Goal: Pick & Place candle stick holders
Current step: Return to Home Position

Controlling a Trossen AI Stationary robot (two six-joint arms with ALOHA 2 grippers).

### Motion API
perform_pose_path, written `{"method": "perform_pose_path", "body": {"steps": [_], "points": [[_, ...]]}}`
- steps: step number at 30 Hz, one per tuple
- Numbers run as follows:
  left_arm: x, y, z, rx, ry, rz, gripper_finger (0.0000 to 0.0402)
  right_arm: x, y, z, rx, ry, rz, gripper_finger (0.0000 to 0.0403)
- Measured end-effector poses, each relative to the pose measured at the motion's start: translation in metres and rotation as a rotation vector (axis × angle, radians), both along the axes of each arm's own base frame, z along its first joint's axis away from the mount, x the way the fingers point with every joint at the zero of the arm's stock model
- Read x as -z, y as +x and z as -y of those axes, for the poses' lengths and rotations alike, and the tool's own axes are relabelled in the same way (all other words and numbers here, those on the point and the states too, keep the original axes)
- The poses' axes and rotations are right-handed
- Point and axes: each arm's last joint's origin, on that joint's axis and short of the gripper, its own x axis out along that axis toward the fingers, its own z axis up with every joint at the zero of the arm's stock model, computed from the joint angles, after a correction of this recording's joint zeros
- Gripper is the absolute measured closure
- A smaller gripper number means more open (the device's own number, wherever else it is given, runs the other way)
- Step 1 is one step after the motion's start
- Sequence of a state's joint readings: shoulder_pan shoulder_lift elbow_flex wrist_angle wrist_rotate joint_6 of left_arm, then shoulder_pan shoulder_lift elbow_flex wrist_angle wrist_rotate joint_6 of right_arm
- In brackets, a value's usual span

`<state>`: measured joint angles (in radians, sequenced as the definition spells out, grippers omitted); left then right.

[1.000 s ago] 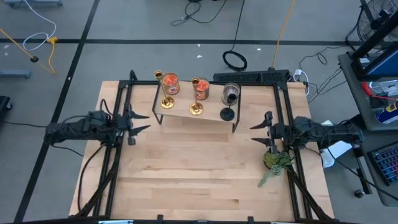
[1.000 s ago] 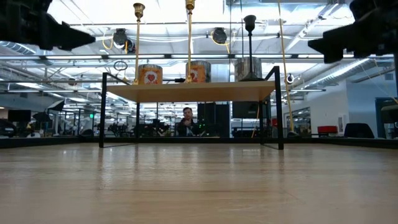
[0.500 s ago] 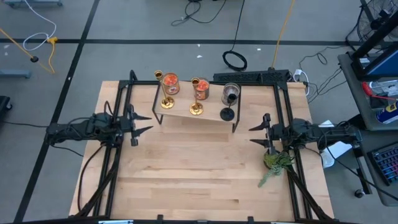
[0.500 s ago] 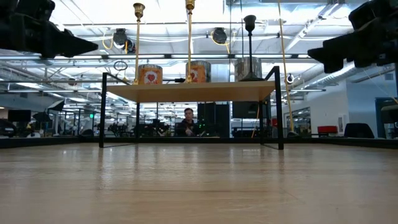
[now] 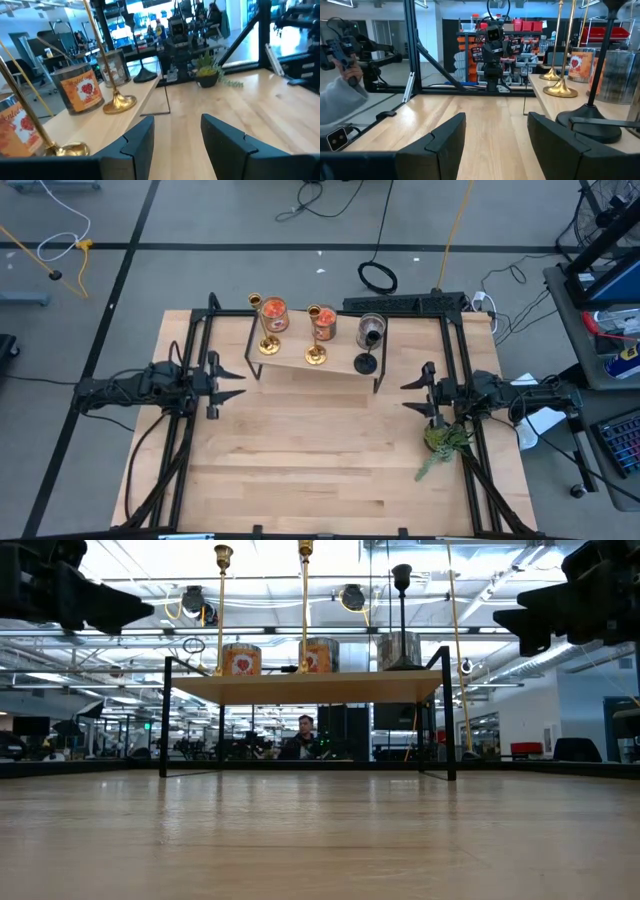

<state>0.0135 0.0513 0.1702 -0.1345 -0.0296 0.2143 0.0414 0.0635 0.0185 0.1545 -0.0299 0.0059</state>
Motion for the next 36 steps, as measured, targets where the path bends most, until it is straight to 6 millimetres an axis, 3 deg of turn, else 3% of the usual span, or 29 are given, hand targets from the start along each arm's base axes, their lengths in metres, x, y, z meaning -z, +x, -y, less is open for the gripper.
{"method": "perform_pose_path", "body": {"steps": [12, 36], "points": [[0.029, 0.011, -0.001, -0.021, -0.061, 0.091, 0.0231, 0.000, 0.000, 0.000, 0.005, -0.045, 0.002, 0.0190], [0.037, 0.011, -0.001, -0.024, -0.141, 0.015, 0.0231, 0.000, 0.000, 0.000, 0.006, -0.044, 0.001, 0.0190]]}}
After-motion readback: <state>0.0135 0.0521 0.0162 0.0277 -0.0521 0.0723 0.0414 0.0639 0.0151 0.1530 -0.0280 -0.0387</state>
